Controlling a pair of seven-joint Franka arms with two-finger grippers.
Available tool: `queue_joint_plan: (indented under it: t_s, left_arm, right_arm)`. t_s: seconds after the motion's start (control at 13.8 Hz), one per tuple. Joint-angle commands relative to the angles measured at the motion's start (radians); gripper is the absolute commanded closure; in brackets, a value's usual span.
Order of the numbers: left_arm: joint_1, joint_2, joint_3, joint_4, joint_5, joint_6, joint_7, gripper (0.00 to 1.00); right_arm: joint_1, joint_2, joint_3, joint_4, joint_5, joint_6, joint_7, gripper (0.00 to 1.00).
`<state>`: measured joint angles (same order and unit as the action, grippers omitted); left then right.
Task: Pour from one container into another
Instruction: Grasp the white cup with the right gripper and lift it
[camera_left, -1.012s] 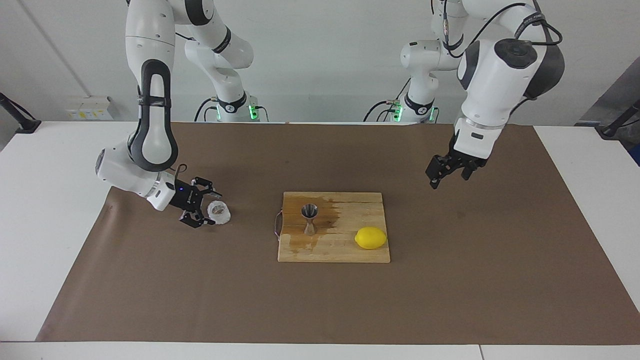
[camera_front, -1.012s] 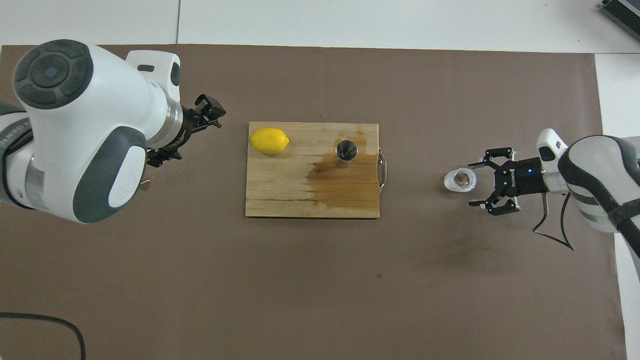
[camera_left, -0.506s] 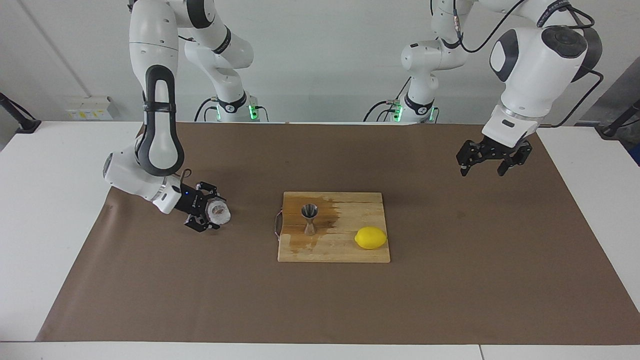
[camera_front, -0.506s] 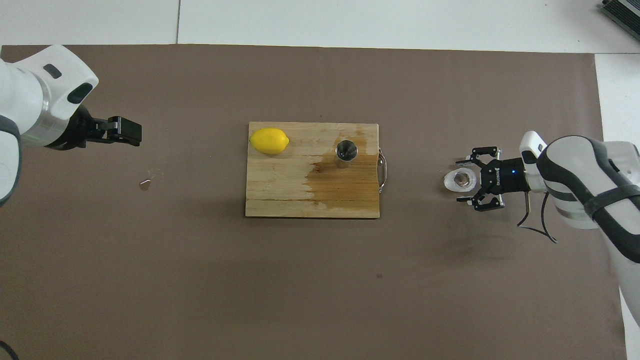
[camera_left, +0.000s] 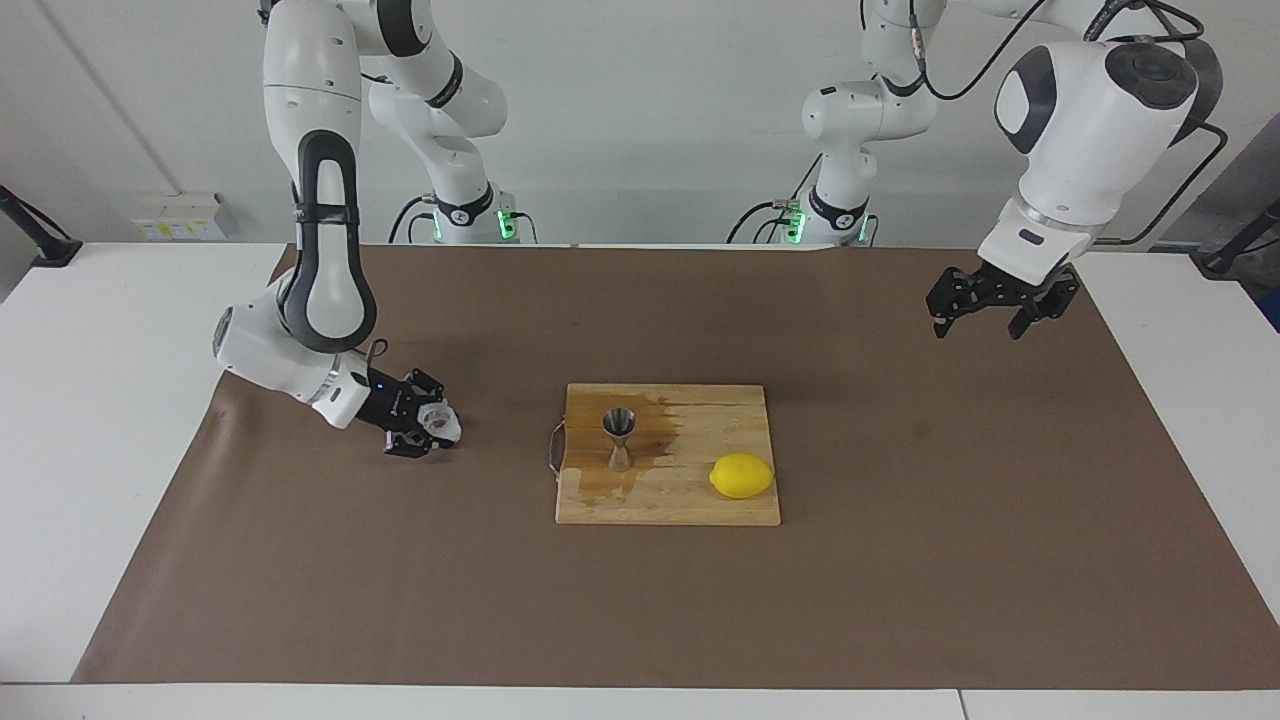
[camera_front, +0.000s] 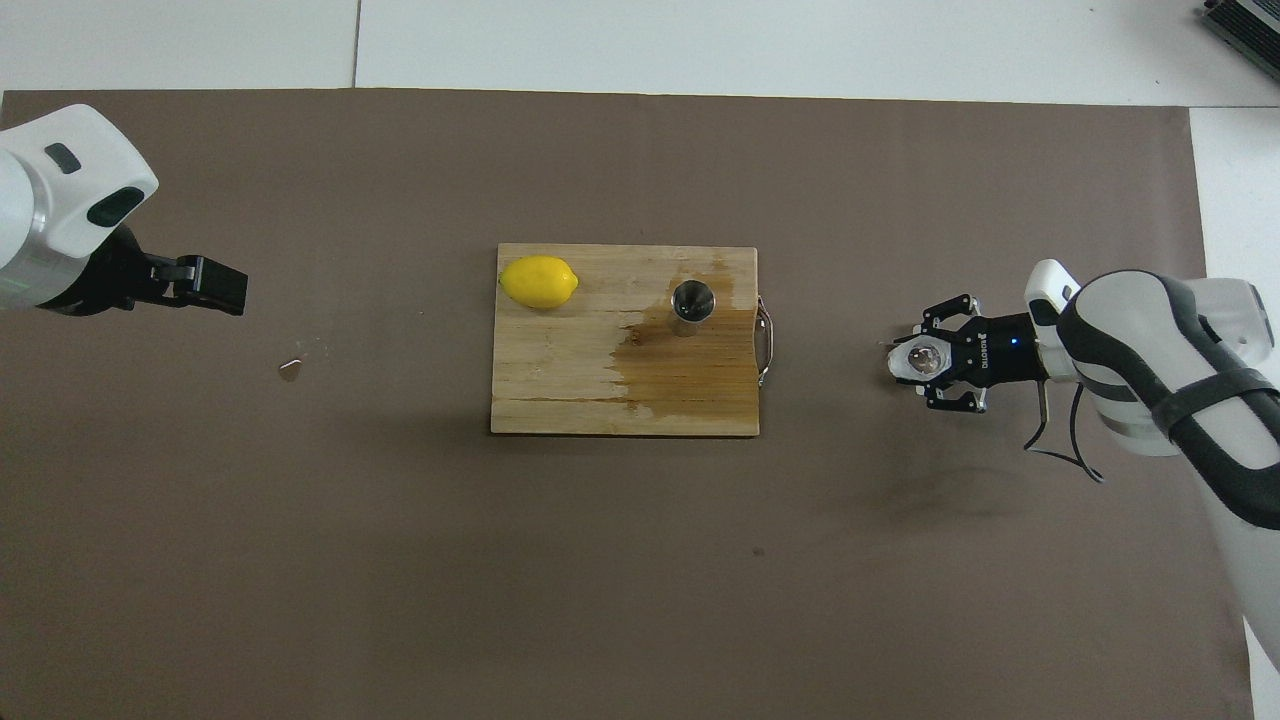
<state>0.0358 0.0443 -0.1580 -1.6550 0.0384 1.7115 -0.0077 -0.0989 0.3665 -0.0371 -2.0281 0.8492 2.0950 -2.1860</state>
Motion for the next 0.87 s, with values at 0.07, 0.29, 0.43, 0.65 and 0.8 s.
queue_joint_plan:
  t_s: [0.07, 0.29, 0.43, 0.65, 0.8]
  left_arm:
    - [-0.045, -0.081, 0.048, -0.025, 0.003, -0.069, 0.044, 0.00]
    - [-0.030, -0.102, 0.035, -0.016, 0.003, -0.104, 0.041, 0.00]
    - [-0.028, -0.112, 0.032, -0.017, 0.003, -0.105, 0.031, 0.00]
    - [-0.022, -0.118, 0.032, -0.019, 0.003, -0.118, 0.034, 0.00]
    - [-0.020, -0.118, 0.034, -0.019, -0.005, -0.119, 0.032, 0.00]
  right_arm:
    - [0.074, -0.096, 0.003, -0.001, -0.031, 0.011, 0.194, 0.67]
    - [0.157, -0.121, 0.002, 0.031, -0.065, 0.013, 0.398, 0.66]
    - [0.208, -0.135, 0.000, 0.061, -0.110, 0.013, 0.544, 0.66]
    - [0.304, -0.135, 0.000, 0.140, -0.278, 0.023, 0.853, 0.66]
    - [0.344, -0.136, 0.006, 0.166, -0.364, 0.048, 1.018, 0.66]
